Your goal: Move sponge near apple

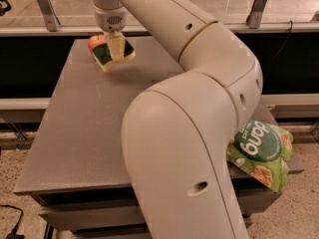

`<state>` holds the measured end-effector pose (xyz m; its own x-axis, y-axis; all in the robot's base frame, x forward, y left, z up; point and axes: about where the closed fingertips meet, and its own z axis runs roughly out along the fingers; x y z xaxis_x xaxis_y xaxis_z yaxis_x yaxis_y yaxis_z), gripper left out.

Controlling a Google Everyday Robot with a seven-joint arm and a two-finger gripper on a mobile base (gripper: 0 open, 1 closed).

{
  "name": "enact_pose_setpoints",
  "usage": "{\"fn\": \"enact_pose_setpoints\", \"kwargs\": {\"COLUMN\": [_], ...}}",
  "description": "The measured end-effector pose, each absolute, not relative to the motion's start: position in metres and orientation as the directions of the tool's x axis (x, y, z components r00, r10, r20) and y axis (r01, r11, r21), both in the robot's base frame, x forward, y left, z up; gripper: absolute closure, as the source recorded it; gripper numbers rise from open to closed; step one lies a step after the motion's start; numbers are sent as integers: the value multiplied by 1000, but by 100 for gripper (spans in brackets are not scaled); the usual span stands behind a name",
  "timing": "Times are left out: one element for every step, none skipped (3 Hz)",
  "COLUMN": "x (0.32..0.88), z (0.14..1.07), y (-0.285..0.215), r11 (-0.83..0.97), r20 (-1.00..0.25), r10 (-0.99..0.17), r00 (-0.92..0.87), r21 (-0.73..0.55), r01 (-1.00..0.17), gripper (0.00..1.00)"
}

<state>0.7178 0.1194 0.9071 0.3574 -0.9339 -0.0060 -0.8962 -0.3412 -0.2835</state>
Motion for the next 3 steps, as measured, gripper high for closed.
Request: {"fn": "enact_pose_setpoints", "kwargs": {"x": [726,729,737], "z": [889,880,871], "y": [112,113,118], "r11": [-280,-247,-207], "r20": [-43,-72,-90], "r10": [-952,-959,-967], "r00": [302,274,239], "r21": [-269,-260,-267], "r01": [-921,-933,-941], "gripper": [75,53,22]}}
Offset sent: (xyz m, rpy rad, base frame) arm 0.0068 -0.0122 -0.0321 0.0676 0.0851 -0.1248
